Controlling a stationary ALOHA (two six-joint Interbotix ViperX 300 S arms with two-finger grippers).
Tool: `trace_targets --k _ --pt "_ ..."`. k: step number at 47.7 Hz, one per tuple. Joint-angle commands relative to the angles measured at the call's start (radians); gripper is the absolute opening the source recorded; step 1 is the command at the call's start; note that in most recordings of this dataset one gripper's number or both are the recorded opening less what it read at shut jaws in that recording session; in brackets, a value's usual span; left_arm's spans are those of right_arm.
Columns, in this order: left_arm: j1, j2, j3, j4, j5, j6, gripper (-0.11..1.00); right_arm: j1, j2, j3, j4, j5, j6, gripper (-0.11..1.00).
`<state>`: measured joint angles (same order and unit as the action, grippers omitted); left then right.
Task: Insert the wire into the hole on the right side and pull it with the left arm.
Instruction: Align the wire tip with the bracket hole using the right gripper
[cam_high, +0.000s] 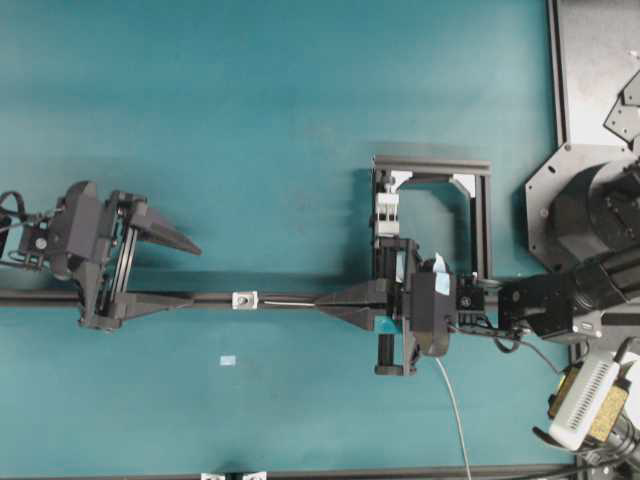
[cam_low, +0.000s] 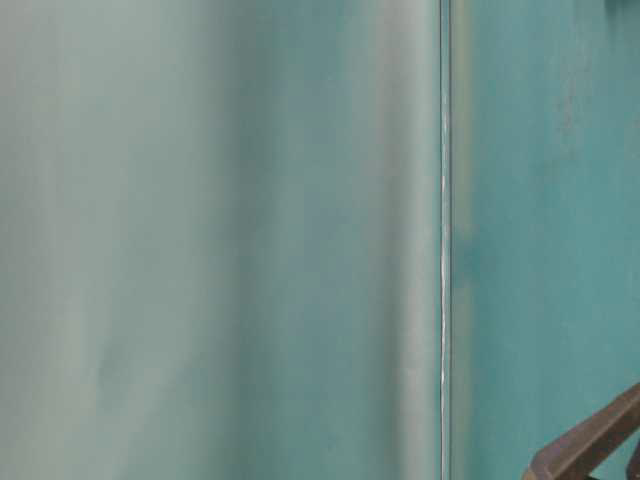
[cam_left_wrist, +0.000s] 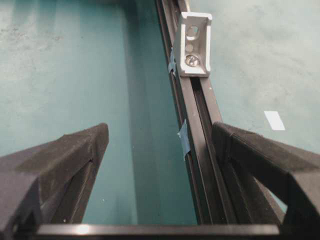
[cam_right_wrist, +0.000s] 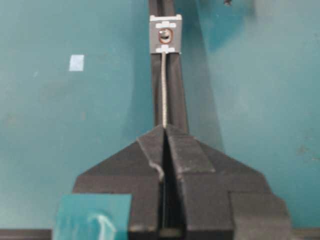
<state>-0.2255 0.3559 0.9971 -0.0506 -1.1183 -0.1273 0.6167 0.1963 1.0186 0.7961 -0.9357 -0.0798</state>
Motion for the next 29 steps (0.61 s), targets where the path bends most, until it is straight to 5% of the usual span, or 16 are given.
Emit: trace_targets --k 1,29 --pt "0.0 -0.009 -0.009 0.0 -0.005 0.003 0.66 0.003 -0.008 -0.011 0.003 -0.008 0.003 0.01" --pt "0.0 -0.009 -0.017 0.0 -0.005 0.003 0.66 0.006 0.035 -0.035 0.028 -0.044 0.003 0.01"
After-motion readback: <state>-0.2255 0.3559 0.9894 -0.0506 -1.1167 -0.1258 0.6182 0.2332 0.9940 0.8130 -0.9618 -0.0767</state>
